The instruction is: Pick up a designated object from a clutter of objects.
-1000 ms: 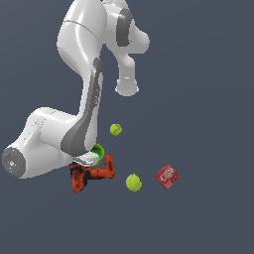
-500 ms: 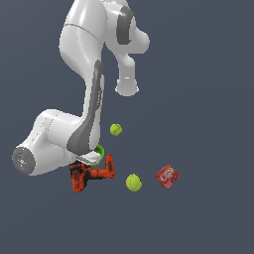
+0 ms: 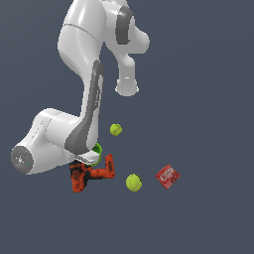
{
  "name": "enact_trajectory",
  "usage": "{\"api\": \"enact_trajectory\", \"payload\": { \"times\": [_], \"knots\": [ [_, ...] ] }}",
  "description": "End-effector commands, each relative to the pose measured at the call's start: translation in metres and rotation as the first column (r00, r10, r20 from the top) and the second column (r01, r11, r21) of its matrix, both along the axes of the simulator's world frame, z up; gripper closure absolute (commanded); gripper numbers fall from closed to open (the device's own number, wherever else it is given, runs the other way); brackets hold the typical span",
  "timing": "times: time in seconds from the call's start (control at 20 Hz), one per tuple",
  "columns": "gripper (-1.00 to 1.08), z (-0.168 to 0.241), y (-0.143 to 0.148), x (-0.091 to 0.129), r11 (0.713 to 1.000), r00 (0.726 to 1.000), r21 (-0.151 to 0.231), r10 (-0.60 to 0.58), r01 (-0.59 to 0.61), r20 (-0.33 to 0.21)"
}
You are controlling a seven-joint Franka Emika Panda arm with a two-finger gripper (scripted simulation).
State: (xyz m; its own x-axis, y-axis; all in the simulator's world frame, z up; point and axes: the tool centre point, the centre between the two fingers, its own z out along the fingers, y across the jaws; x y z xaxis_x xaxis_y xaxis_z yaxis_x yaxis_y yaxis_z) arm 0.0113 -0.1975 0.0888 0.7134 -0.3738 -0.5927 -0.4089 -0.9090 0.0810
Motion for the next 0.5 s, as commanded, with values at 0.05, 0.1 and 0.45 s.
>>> {"api": "enact_trajectory", "payload": {
  "times": [0.05, 0.1, 0.45],
  "knots": [
    [1.08, 0.000, 0.000, 0.000, 1.000, 1.000, 0.000, 0.000, 0.000, 0.000],
    [1.08, 0.000, 0.000, 0.000, 1.000, 1.000, 0.000, 0.000, 0.000, 0.000],
    [1.08, 0.018, 0.001, -0.004, 1.000, 1.000, 0.001, 0.001, -0.001, 0.000]
  ]
}}
